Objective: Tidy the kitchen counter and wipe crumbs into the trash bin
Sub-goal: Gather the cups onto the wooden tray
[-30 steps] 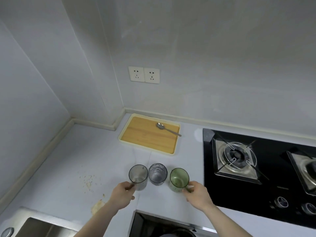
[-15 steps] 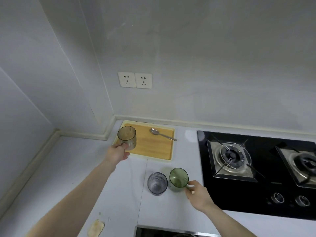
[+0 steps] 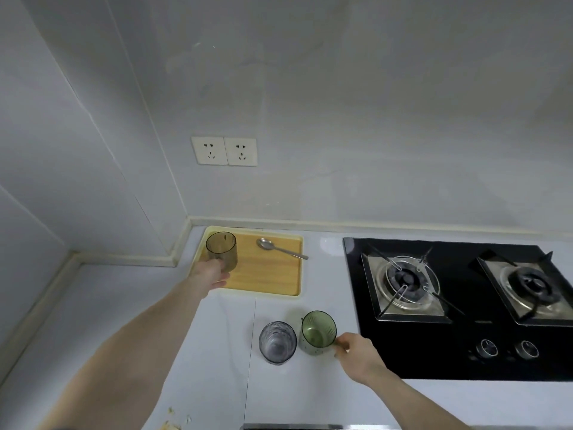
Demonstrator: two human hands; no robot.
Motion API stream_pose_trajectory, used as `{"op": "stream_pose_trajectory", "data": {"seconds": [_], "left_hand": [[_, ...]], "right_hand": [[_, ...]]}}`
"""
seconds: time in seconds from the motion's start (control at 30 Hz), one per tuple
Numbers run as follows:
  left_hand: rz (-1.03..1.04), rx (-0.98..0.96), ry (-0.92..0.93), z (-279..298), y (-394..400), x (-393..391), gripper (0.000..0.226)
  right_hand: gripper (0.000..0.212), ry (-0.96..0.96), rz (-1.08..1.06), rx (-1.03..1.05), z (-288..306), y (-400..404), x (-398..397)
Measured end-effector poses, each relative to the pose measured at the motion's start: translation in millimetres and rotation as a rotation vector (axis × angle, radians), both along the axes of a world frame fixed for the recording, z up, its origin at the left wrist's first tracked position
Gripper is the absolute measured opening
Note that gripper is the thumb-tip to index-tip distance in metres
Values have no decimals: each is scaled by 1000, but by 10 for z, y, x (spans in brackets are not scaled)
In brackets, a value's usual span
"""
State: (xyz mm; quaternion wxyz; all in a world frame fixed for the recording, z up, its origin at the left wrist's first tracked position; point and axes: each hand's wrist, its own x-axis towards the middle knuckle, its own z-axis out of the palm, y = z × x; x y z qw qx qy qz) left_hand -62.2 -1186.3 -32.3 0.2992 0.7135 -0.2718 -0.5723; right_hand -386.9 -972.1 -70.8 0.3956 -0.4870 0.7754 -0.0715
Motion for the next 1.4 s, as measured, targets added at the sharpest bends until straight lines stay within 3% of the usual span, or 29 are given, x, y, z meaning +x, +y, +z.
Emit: {"op": "stream_pose_trajectory", "data": {"seconds": [0.37, 0.63, 0.73, 1.07, 1.4], "left_hand": [[-143, 81, -153, -79, 3, 137, 35], [-108, -51, -320, -215, 333, 209, 30], [-220, -134, -443, -277, 739, 173, 47], [-548, -276, -456, -259, 1973, 20, 37], [-624, -279, -447, -262, 2122, -197, 35]], "right_hand": [[15, -4, 25, 66, 49, 2, -4], [19, -68, -19, -27, 253, -515, 13], [23, -87, -23, -81, 342, -809, 109], [21, 8, 87, -115, 379, -1482, 493], [27, 70, 106, -15, 211, -1423, 532]]}}
